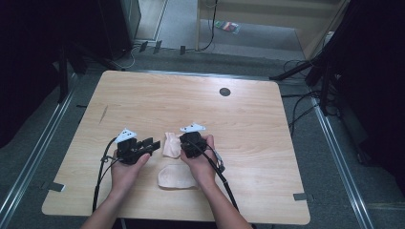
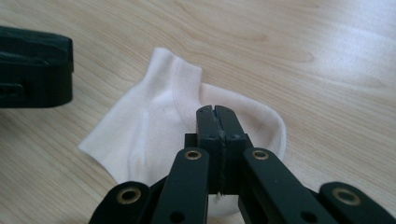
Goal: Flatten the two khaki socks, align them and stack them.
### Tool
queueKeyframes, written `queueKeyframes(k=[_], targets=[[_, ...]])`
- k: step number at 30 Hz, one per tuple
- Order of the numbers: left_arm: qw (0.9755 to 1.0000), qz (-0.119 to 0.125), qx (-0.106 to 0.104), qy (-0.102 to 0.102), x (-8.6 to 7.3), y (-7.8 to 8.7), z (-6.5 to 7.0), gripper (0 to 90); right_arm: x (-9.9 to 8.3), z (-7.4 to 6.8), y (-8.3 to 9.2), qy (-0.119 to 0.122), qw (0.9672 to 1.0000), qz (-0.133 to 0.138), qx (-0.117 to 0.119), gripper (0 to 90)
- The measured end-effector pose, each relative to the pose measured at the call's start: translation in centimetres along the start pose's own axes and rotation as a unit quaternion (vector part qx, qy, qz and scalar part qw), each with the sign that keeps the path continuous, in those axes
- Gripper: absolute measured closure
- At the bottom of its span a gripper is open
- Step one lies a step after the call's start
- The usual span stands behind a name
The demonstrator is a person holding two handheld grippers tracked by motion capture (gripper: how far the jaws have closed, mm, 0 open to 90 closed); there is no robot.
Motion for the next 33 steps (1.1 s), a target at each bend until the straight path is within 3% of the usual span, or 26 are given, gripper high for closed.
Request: queueKeyframes(k=[2, 3, 4, 5, 8, 9, 10, 12, 13, 14, 16, 18, 22, 23, 25, 32, 33], targets=[[1.0000, -0.001, 0.001, 0.000, 0.0, 0.0, -0.1, 58.3, 0.2, -0.1, 0.2, -0.002, 1.0000, 0.006, 0.004, 90.0], [1.0000, -0.002, 0.001, 0.001, 0.0, 0.0, -0.1, 58.3, 0.4, -0.1, 0.2, -0.020, 0.9996, 0.014, 0.014, 85.1], [1.0000, -0.003, 0.001, 0.002, -0.1, -0.1, -0.2, 58.3, 0.4, -0.1, 0.2, -0.020, 0.9996, 0.014, 0.014, 85.1], [1.0000, -0.002, 0.002, 0.003, 0.0, -0.2, -0.2, 58.4, 0.4, -0.2, -0.2, -0.044, 0.9984, 0.014, 0.032, 66.3], [1.0000, -0.002, 0.002, 0.004, 0.0, -0.2, -0.2, 58.5, 0.2, -0.1, -0.8, -0.059, 0.9975, 0.004, 0.040, 54.1], [1.0000, -0.001, 0.002, 0.004, 0.0, -0.2, -0.2, 58.5, -0.1, 0.0, -1.1, -0.062, 0.9975, -0.003, 0.034, 48.2], [1.0000, -0.001, 0.003, 0.003, 0.0, -0.2, -0.2, 58.6, -0.6, 0.3, -1.7, -0.057, 0.9982, -0.017, 0.010, 41.6], [1.0000, -0.002, 0.003, 0.002, 0.0, -0.2, -0.3, 58.6, -0.8, 0.4, -1.9, -0.048, 0.9986, -0.021, 0.002, 42.5], [1.0000, -0.001, 0.003, 0.002, 0.0, -0.2, -0.3, 58.7, -0.9, 0.4, -2.0, -0.016, 0.9992, -0.025, -0.026, 51.0], [1.0000, -0.001, 0.003, 0.002, 0.0, -0.2, -0.3, 58.7, -0.9, 0.4, -2.0, -0.016, 0.9992, -0.025, -0.026, 51.0], [1.0000, -0.002, 0.004, 0.002, 0.0, -0.2, -0.4, 58.7, -0.9, -0.2, -2.1, 0.004, 0.9994, -0.022, -0.027, 68.4], [1.0000, -0.004, 0.005, 0.002, -0.1, -0.2, -0.5, 58.5, -0.8, -0.4, -2.1, 0.032, 0.9982, -0.024, -0.044, 80.1], [1.0000, -0.009, 0.002, 0.003, -0.2, -0.2, -0.5, 57.2, -0.4, -0.8, -1.9, 0.027, 0.9990, -0.010, -0.035, 81.0], [0.9999, -0.011, 0.003, 0.005, -0.2, -0.3, -0.6, 56.7, 0.1, -1.0, -1.5, 0.018, 0.9995, 0.004, -0.026, 79.2], [0.9999, -0.012, 0.001, 0.003, -0.3, -0.4, -0.6, 56.6, 0.3, -0.9, -1.3, 0.018, 0.9994, 0.007, -0.030, 77.9], [0.9998, -0.018, -0.001, 0.000, -0.5, -0.5, -0.3, 56.6, 0.7, -0.5, -0.5, 0.035, 0.9983, 0.013, -0.044, 79.1], [0.9998, -0.019, -0.001, 0.000, -0.6, -0.6, -0.3, 56.5, 0.6, -0.5, -0.5, 0.044, 0.9979, 0.014, -0.045, 71.8]])
Point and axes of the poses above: each handheld gripper's, and its own axes: y roughly backward along the jaws, x roughly out of its top, z roughly to its right, the point moved 10 cm from there along -y, roughly forward along the jaws, and after that the axes turned 14 degrees about x, right-handed, at the moved point
